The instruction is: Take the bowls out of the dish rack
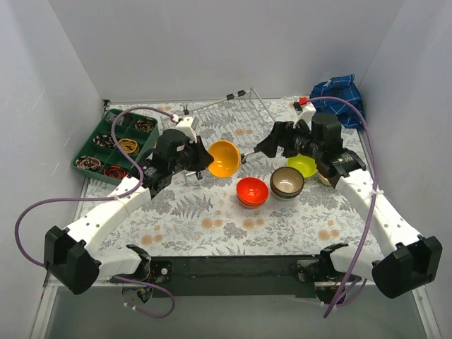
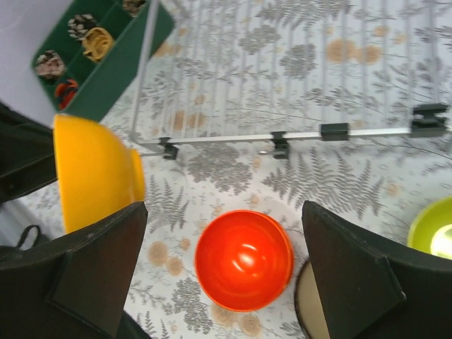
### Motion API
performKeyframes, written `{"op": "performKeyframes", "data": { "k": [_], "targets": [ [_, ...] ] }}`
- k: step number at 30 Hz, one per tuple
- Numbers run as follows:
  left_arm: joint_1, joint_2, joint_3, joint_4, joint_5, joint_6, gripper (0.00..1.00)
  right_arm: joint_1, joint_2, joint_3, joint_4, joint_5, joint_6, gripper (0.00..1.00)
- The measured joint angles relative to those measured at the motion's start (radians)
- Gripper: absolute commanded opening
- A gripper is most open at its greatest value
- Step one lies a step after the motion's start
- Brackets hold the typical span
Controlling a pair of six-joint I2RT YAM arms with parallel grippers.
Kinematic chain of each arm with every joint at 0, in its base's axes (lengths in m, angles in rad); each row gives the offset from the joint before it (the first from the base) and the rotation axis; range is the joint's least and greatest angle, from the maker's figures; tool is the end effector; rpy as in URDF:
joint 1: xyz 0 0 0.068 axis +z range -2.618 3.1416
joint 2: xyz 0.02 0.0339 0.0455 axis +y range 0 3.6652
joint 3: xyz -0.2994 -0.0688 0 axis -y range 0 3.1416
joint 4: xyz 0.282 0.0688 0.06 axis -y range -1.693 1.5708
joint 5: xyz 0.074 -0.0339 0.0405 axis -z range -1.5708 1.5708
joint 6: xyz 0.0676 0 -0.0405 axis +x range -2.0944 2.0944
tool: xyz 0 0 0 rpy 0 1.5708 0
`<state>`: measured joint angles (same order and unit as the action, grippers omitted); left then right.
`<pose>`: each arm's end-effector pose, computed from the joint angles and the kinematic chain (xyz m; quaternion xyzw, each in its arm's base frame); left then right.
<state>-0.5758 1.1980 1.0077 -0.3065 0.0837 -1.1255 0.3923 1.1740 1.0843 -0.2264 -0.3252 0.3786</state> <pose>0.2682 -0.1809 0.3305 -0.2124 0.8321 -0.4079 0.3101 0.2891 0.1430 0.3812 -0.1005 0.7982 0.3392 0.4875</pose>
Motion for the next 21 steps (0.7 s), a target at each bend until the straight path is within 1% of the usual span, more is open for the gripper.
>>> {"op": "performKeyframes", "data": {
  "k": [3, 6, 9, 13, 16, 21],
  "targets": [
    [-0.051, 0.015, 0.050, -0.082, -0.053, -0.006, 0.00, -0.005, -0.024, 0.024, -0.095, 0.104, -0.055, 0.99],
    [-0.078, 0.039, 0.082, -0.147, -0.082, -0.024, 0.00, -0.007, -0.038, 0.034, -0.161, 0.163, -0.094, 0.99],
    [-0.098, 0.086, 0.121, -0.214, -0.114, -0.045, 0.00, -0.011, -0.045, 0.034, -0.214, 0.171, -0.113, 0.99],
    [-0.132, 0.180, 0.200, -0.301, -0.174, -0.065, 0.00, -0.006, -0.042, 0.052, -0.280, 0.144, -0.116, 0.99],
    [-0.164, 0.248, 0.268, -0.359, -0.220, -0.073, 0.00, 0.035, -0.029, 0.087, -0.318, 0.144, -0.110, 0.98],
    [-0.212, 0.319, 0.351, -0.426, -0.289, -0.087, 0.00, 0.166, 0.021, 0.164, -0.360, 0.203, -0.081, 0.92]
  ]
}}
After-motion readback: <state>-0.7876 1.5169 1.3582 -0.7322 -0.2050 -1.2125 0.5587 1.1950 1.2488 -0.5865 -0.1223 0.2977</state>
